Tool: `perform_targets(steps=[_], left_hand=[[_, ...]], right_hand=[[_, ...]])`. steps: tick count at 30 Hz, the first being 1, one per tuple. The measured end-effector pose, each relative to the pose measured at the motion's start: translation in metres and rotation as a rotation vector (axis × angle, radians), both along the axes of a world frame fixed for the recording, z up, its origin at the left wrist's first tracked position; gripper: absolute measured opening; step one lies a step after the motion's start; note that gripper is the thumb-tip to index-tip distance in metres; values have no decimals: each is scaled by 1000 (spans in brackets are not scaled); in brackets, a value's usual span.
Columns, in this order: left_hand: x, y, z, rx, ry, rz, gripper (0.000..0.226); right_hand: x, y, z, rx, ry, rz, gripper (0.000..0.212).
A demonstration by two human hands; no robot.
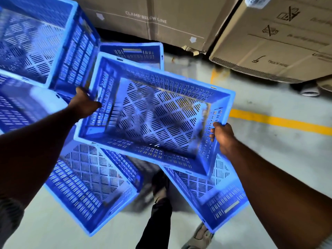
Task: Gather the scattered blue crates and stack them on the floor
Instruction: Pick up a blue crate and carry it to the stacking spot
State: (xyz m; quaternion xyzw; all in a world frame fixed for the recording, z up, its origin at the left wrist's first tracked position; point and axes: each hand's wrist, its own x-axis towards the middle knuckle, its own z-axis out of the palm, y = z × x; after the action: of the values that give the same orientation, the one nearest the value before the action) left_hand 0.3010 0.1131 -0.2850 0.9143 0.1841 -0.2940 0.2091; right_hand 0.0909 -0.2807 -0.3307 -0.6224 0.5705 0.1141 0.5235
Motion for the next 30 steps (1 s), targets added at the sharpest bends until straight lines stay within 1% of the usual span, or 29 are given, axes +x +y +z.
perform_targets(steps=[3, 4, 7, 10, 13, 16, 18, 21, 23, 26, 27, 30], left_hand=[[-27, 4, -8, -4, -29, 25, 70], [-38, 2, -7, 9, -45, 25, 70], [-66, -15, 3, 18, -91, 39, 59], [-90, -29, 18, 29, -68, -15, 48], [-119, -44, 36, 34, -84, -62, 51], [-155, -62, 57, 82, -171, -135, 39], [-184, -73, 72, 82, -192, -159, 35], [-223, -87, 89, 61, -216, -179, 37], [-250, -104, 104, 43, -227, -183, 39], [-286, -133, 127, 40, -272, -220, 40], [-306, -145, 136, 46, -276, -244, 40], [-339, -166, 152, 55, -287, -279, 39]], right_hand=[[-25, -9, -1, -44, 11, -13, 21], [-35, -12, 2, -50, 17, -10, 21], [-61, -27, 11, -99, 49, 3, 23], [-84, -45, 23, -191, 75, 57, 30], [-115, -69, 34, -249, 102, 106, 38], [-147, -92, 45, -290, 84, 149, 44], [-173, -109, 52, -309, 59, 155, 50], [-212, -137, 60, -339, 76, 183, 54], [-247, -163, 60, -352, 47, 181, 56], [-291, -190, 84, -362, 60, 172, 62], [-309, -193, 108, -389, 57, 165, 64], [-351, -207, 136, -414, 57, 141, 63]])
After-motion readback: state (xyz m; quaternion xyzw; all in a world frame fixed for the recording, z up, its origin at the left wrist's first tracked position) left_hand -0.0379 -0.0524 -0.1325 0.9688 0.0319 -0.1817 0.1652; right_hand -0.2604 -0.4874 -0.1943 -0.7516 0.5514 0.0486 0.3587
